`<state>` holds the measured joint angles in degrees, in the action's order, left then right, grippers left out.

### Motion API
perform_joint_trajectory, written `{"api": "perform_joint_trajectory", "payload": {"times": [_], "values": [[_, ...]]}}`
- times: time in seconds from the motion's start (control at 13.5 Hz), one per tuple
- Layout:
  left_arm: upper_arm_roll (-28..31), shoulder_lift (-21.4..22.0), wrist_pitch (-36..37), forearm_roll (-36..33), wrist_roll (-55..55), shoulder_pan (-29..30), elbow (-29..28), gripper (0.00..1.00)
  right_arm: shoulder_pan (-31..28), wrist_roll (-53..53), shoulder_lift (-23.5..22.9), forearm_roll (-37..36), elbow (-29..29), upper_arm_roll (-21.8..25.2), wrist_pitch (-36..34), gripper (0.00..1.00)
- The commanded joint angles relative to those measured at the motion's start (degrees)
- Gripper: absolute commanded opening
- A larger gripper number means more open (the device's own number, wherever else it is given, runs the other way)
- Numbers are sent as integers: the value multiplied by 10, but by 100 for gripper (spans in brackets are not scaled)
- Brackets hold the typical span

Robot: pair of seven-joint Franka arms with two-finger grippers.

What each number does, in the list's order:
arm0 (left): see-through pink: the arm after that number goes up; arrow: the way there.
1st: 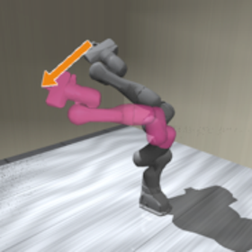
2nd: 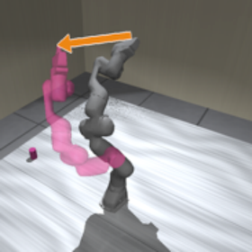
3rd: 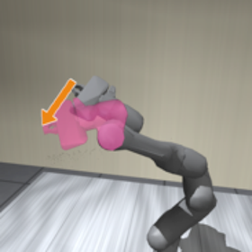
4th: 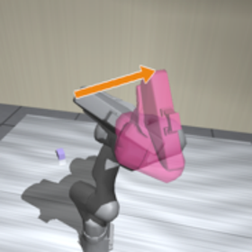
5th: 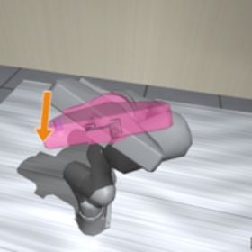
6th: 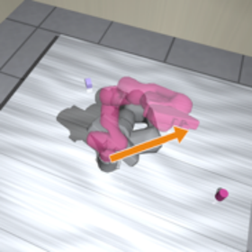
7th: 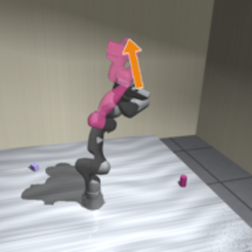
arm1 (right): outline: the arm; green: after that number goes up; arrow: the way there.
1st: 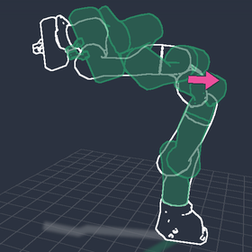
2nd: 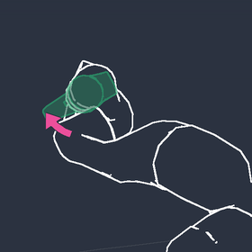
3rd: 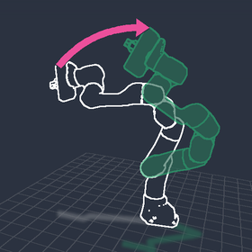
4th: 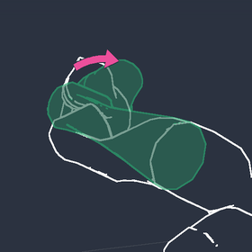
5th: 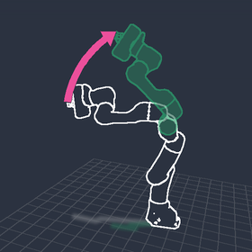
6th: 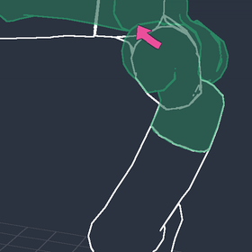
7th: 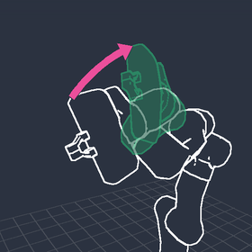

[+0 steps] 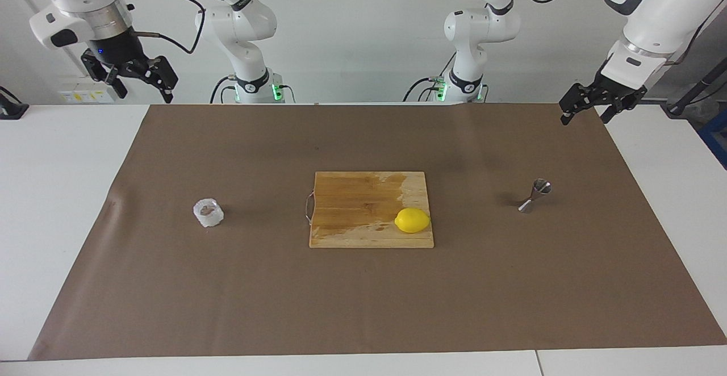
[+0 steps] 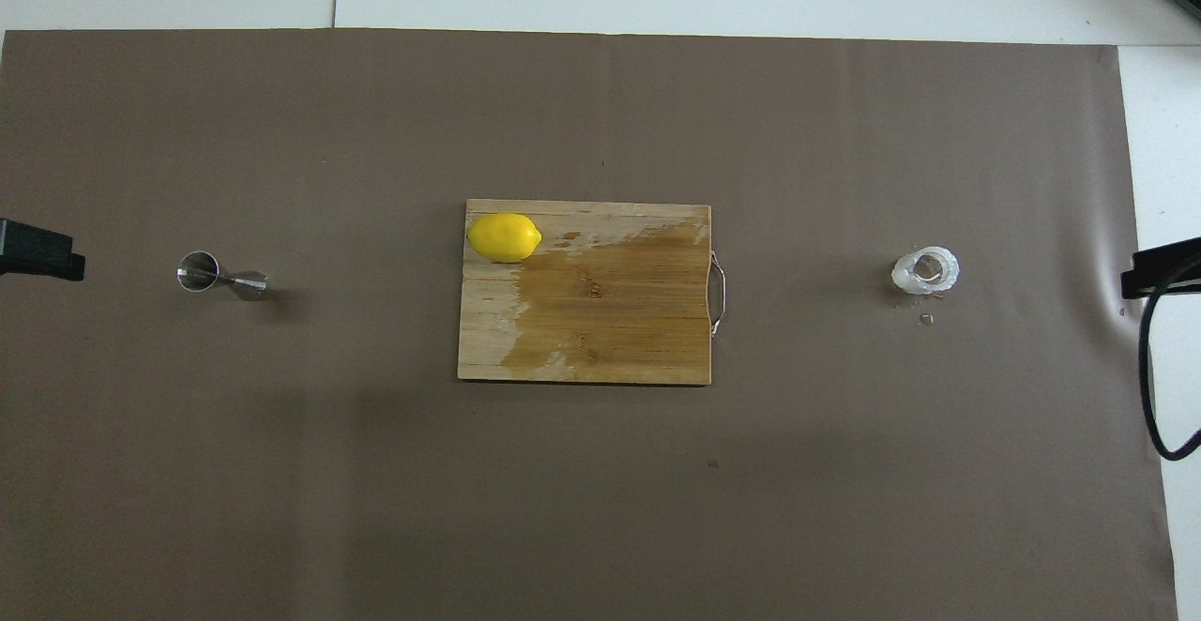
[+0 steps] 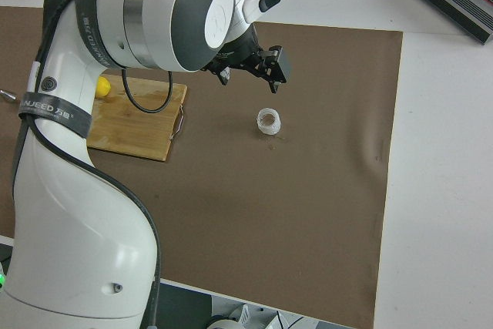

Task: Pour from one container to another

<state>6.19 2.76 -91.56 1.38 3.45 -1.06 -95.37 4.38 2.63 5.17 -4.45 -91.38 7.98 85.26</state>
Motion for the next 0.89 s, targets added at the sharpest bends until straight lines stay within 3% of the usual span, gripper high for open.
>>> {"api": "perform_joint_trajectory", "payload": {"times": [0.0,0.22,0.82], "values": [[57,33,-40,68,-49,-5,-61,100,-6,-15,21,9,-27,0,17,100],[80,29,-64,94,-110,-1,-94,100,-3,-11,21,0,-27,-1,2,100],[150,-16,-132,273,-245,4,-156,100,-9,-21,23,11,-23,2,6,100]]}}
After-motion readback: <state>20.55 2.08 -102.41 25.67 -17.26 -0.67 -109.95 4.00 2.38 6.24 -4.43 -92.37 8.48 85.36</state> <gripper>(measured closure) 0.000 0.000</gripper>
